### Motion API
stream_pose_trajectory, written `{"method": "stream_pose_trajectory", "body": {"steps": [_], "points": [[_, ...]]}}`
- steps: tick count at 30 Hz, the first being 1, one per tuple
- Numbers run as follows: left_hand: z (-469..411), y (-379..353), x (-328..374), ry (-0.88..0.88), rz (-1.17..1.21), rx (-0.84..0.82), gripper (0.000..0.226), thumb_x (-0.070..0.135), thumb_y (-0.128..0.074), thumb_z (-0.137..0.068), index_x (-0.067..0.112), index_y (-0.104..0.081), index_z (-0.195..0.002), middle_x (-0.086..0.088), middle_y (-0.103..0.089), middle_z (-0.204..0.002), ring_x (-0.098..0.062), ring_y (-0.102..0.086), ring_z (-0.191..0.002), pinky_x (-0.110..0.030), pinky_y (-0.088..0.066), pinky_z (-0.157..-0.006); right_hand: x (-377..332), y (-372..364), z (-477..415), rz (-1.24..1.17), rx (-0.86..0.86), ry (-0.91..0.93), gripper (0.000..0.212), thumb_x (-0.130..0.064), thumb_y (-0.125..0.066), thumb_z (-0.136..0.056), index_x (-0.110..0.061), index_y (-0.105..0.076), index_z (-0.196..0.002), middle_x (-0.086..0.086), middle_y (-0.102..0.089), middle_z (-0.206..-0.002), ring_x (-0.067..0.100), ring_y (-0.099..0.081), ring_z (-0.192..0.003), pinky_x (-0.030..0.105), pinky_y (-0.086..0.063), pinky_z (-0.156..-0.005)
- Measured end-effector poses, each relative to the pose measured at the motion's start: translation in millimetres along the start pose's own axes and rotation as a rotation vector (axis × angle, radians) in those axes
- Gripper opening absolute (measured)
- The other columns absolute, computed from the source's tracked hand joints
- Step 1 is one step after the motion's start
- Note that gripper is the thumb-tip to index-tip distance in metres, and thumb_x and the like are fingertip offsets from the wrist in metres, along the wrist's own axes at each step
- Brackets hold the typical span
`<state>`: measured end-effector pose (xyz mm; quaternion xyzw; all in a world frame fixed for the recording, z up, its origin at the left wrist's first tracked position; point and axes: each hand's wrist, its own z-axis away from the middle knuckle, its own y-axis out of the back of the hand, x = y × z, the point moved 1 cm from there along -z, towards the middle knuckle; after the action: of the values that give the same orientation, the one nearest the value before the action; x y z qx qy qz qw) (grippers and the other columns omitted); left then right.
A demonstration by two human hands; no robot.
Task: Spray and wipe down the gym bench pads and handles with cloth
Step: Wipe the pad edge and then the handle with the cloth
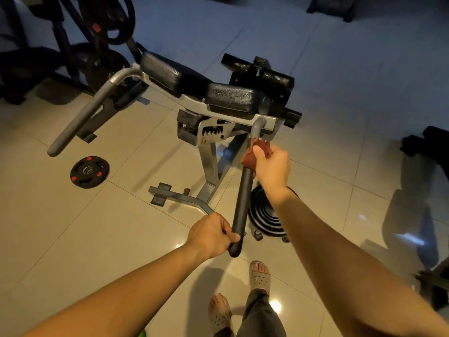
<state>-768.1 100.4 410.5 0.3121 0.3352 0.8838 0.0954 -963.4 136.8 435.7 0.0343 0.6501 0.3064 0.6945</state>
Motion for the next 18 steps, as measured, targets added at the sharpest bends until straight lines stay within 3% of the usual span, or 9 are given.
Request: {"method": "stream_pose_trajectory", "body": {"steps": [3, 5, 8, 12, 14, 18], "points": [[-0.3, -1.1, -2.7, 0.01, 0.0, 0.002, 0.02, 0.044, -0.081, -0.085, 0.024, -0.076, -0.081, 0.011, -0.072, -0.081, -0.011, -0.067, -0.082, -0.037, -0.058, -0.082, -20.4, -0.6, -26.7, 0.036, -0.007, 0.005, 0.022, -0.039, -0.064, -0.098, -0.019, -0.068, -0.105, -0.003, -0.069, -0.096, 0.016, -0.063, -0.093, 0.038, -0.055, -0.088], [-1.5, -1.3, -3.5, 0.012, -0.003, 0.002, 0.02, 0.044, -0.082, -0.084, 0.025, -0.076, -0.08, 0.01, -0.072, -0.08, -0.011, -0.067, -0.081, -0.037, -0.058, -0.082, -8.0, 1.8, -11.4, 0.022, -0.102, -0.021, 0.019, -0.041, -0.065, -0.097, -0.022, -0.066, -0.099, -0.005, -0.07, -0.091, 0.015, -0.067, -0.089, 0.034, -0.056, -0.08], [-1.0, -0.4, -0.7, 0.02, -0.004, 0.013, 0.02, 0.043, -0.082, -0.084, 0.026, -0.073, -0.084, 0.009, -0.072, -0.084, -0.013, -0.066, -0.083, -0.038, -0.058, -0.083, 24.0, 9.4, 34.5, 0.037, -0.237, -0.073, 0.018, -0.039, -0.068, -0.095, -0.03, -0.065, -0.08, -0.01, -0.071, -0.075, 0.003, -0.069, -0.075, 0.03, -0.057, -0.073], [0.0, 1.0, 2.4, 0.03, -0.014, -0.007, 0.019, 0.043, -0.082, -0.083, 0.026, -0.074, -0.081, 0.01, -0.072, -0.077, -0.012, -0.067, -0.079, -0.041, -0.059, -0.082, 47.4, 15.8, 81.3, 0.073, -0.336, -0.118, 0.031, -0.03, -0.071, -0.095, -0.028, -0.063, -0.065, -0.024, -0.064, -0.055, -0.01, -0.062, -0.059, 0.014, -0.045, -0.063], [0.5, 1.5, 3.4, 0.025, -0.016, -0.013, 0.019, 0.043, -0.082, -0.083, 0.026, -0.075, -0.08, 0.011, -0.072, -0.077, -0.012, -0.067, -0.079, -0.041, -0.059, -0.083, 48.2, 16.2, 78.2, 0.105, -0.3, -0.089, 0.025, -0.037, -0.072, -0.093, -0.026, -0.064, -0.072, -0.017, -0.067, -0.061, -0.003, -0.064, -0.064, 0.018, -0.047, -0.065], [-0.2, 2.8, 3.9, 0.031, 0.004, -0.018, 0.019, 0.041, -0.082, -0.084, 0.024, -0.077, -0.081, 0.009, -0.073, -0.079, -0.011, -0.068, -0.082, -0.039, -0.058, -0.085, 20.0, 13.1, 21.5, 0.073, -0.165, -0.063, 0.026, -0.044, -0.066, -0.095, -0.022, -0.067, -0.109, 0.0, -0.07, -0.1, 0.021, -0.067, -0.095, 0.041, -0.056, -0.084]]}}
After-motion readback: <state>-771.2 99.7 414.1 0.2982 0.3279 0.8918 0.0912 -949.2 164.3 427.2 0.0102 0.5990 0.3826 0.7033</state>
